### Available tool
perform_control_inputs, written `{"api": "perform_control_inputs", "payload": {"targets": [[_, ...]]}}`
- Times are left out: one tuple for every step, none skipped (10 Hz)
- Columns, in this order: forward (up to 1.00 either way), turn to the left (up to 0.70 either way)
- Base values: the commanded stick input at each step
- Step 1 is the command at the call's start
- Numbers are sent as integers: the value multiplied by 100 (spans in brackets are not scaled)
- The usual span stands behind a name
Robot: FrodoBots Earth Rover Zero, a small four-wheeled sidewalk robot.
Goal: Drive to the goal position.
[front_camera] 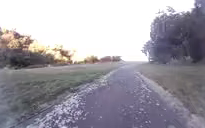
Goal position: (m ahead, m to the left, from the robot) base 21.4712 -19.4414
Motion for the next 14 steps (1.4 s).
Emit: {"api": "perform_control_inputs", "payload": {"targets": [[100, 0], [100, 0], [100, 0], [100, -5], [100, -9], [100, -40], [100, -40], [100, -40], [100, -40], [100, -40], [100, -40], [100, -35], [100, -20], [100, -5]]}}
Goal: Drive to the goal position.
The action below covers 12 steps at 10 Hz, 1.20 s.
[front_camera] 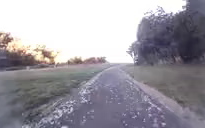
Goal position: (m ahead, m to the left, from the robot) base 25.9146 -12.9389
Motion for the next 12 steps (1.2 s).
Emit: {"api": "perform_control_inputs", "payload": {"targets": [[100, -2], [100, -2], [100, -2], [100, -2], [100, -2], [100, -2], [100, 0], [100, 0], [100, 0], [100, 0], [100, 0], [100, 0]]}}
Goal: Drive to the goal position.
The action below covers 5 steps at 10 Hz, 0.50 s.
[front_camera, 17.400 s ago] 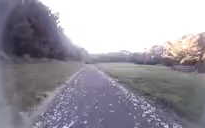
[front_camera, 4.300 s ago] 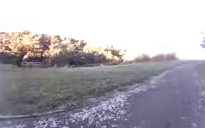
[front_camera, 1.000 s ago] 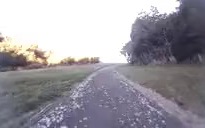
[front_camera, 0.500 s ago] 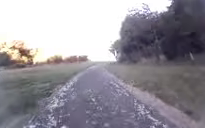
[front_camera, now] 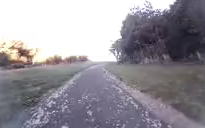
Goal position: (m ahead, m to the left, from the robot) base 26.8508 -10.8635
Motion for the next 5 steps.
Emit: {"api": "perform_control_inputs", "payload": {"targets": [[100, 0], [100, 0], [100, 0], [100, 0], [100, 0]]}}
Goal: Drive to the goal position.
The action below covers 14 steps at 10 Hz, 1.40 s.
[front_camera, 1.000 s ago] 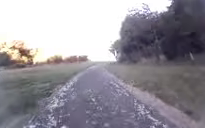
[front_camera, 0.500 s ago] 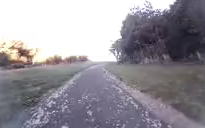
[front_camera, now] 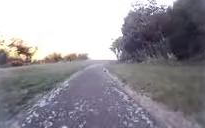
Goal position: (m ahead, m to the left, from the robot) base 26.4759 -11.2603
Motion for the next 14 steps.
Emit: {"api": "perform_control_inputs", "payload": {"targets": [[100, 0], [100, 0], [100, 0], [100, 0], [100, 0], [100, 0], [100, 0], [100, 0], [100, 0], [100, 0], [100, 0], [100, 0], [100, 14], [100, 28]]}}
